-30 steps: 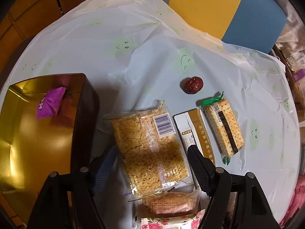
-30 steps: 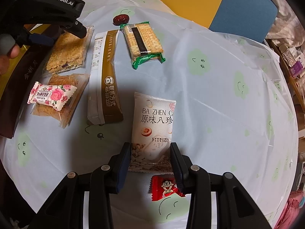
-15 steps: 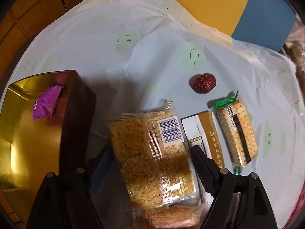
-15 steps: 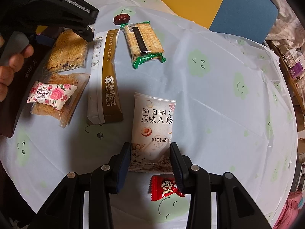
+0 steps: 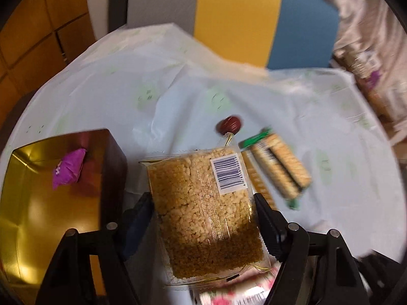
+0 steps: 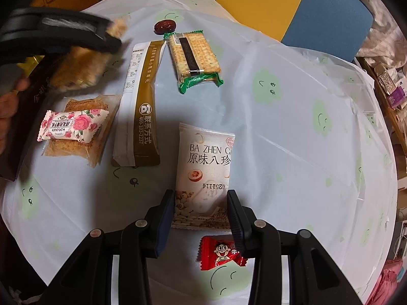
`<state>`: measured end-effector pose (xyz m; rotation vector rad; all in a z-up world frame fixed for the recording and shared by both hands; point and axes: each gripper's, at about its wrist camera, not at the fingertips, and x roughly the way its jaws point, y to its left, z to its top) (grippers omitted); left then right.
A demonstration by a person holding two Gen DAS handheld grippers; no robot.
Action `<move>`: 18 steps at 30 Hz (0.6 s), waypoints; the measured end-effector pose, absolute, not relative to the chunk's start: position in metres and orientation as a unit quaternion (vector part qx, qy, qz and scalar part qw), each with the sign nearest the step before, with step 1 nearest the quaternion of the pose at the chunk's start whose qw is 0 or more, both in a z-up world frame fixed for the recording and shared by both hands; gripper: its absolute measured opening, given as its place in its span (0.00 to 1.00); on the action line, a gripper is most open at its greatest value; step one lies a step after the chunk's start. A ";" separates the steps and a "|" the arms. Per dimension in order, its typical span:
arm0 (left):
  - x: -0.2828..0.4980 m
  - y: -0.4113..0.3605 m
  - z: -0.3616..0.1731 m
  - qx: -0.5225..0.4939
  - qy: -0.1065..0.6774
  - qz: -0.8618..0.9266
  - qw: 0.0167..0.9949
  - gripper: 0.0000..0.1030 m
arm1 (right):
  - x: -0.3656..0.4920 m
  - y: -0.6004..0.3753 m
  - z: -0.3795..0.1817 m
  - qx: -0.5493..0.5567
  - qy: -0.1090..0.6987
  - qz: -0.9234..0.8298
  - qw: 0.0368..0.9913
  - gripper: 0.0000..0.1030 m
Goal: Organize snacks
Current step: 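Grasp the rice-crispy bar pack with the left gripper, then carry the rice-crispy pack into the gold tray and open the left gripper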
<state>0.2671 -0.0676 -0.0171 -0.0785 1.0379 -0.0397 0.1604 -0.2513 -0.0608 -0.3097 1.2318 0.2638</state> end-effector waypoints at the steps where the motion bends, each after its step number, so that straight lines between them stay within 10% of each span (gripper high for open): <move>1: 0.261 -0.063 -0.010 -0.040 0.488 -0.025 0.872 0.75 | 0.160 -0.251 -0.061 -0.145 0.573 0.123 0.797 0.40; 18: 0.171 0.144 0.019 -0.140 0.451 0.053 0.880 0.76 | 0.149 -0.241 -0.060 -0.162 0.559 0.112 0.806 0.40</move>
